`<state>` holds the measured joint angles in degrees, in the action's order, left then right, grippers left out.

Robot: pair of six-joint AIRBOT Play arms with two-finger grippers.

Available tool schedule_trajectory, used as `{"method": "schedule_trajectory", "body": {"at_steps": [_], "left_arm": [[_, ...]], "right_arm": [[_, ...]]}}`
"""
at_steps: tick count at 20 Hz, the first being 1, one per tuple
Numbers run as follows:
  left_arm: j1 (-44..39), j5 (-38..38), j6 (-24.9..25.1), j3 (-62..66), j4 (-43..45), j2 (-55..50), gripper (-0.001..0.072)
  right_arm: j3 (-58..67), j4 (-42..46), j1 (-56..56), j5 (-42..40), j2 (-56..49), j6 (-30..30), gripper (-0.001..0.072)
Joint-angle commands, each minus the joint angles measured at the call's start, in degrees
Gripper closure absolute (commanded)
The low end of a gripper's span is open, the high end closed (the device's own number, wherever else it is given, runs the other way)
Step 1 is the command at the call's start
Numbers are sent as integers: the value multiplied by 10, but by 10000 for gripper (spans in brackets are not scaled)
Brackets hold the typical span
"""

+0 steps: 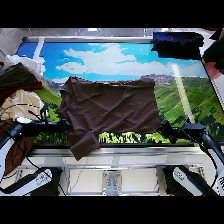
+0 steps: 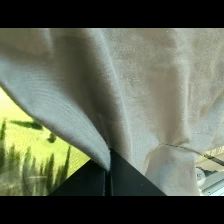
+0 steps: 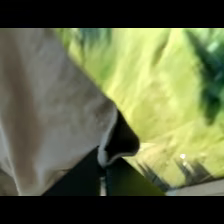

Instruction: Fold the shirts.

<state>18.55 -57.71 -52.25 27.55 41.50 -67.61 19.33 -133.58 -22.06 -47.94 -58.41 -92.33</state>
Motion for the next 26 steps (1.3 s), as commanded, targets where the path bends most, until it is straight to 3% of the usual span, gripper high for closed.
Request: {"method": "schedule_trajectory", "body": {"at_steps": [1,5,8,10,13,14,16,19,22,26], "left_arm": [[1,-19,0,11,0,8,699],[29,-156,0,86,0,95,699],[82,-247,-18,174,-1,215,699],[130,-249,-32,254,-3,309,698],[195,-172,-39,397,12,423,699],[196,-144,-63,449,34,434,699],[153,-134,-123,571,138,412,700],[-18,-149,-209,726,345,335,701],[-182,-203,-213,753,413,245,700],[-231,-223,-213,753,430,64,699]], "right_arm": [[31,-8,4,-17,-6,-5,698],[165,-4,4,-166,61,-106,699],[296,10,4,-292,164,-142,697],[393,21,4,-332,239,-143,697],[550,22,4,-308,322,-136,698],[602,31,4,-293,332,-136,699],[717,76,3,-281,328,-135,701],[833,155,3,-303,281,-133,702],[846,154,3,-380,207,-132,702],[807,103,3,-425,71,-132,700]]}}
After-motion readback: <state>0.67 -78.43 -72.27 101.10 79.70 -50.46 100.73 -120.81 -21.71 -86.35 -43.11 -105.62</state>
